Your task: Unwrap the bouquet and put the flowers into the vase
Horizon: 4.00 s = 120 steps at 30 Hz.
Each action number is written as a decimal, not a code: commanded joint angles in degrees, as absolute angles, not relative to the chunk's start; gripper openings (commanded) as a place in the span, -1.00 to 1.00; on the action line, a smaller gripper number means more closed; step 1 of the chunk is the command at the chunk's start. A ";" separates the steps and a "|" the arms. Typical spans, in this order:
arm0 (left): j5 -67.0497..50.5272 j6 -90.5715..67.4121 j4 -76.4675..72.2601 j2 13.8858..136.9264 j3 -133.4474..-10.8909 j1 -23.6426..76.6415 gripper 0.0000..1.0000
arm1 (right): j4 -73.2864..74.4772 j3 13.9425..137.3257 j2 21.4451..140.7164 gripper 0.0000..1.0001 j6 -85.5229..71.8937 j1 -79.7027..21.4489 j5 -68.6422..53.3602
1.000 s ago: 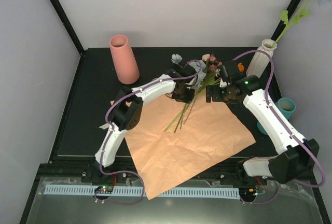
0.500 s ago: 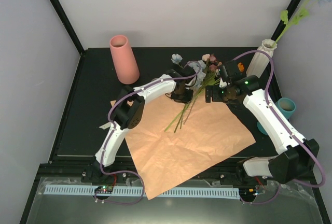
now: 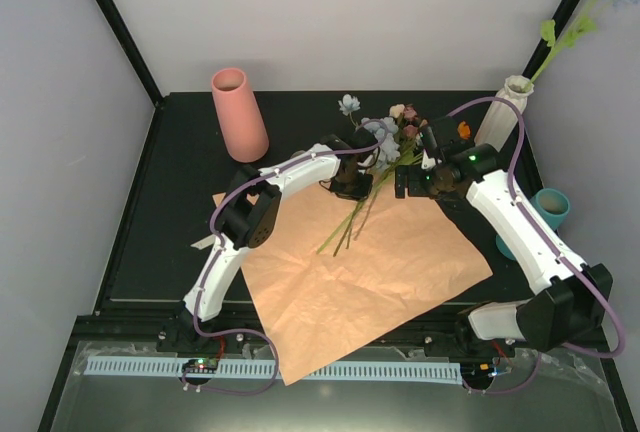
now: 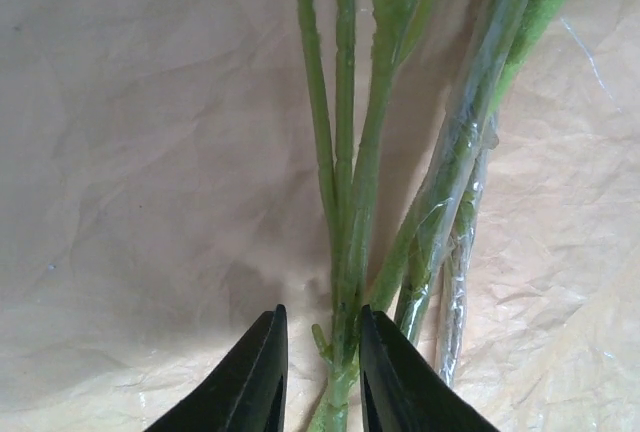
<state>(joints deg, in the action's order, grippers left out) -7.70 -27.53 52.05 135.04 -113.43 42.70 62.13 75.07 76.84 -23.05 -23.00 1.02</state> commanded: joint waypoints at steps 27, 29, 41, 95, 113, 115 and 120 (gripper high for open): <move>-9.28 -21.76 46.51 115.92 -110.01 37.22 -0.97 | 60.24 79.42 77.69 0.99 -22.29 -22.79 -2.09; -10.93 -20.43 45.85 113.20 -109.28 35.88 -0.97 | 58.75 80.57 77.12 0.99 -22.86 -22.75 -3.29; -30.51 -13.76 33.25 95.18 -96.04 31.45 -0.97 | 37.80 79.76 66.40 0.99 -24.12 -22.81 -5.59; -40.61 -12.21 11.17 69.98 -71.93 33.99 0.04 | 1.68 91.09 76.79 -0.92 -31.04 -28.87 -46.92; -6.41 -6.35 17.44 51.54 -60.26 34.01 0.98 | 8.13 101.82 79.69 -0.97 7.25 -28.14 -11.73; -4.65 -6.24 16.29 49.09 -58.21 34.01 0.98 | 9.17 105.81 82.26 -0.97 8.37 -26.40 -9.35; -1.63 -6.51 16.92 45.13 -55.66 33.89 0.98 | 8.12 112.08 86.72 -0.97 7.48 -20.79 -7.22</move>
<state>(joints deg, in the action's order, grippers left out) -6.92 -7.35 16.73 47.62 -56.34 33.87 8.14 107.87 84.16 5.15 -24.64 -12.93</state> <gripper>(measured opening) 0.990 0.110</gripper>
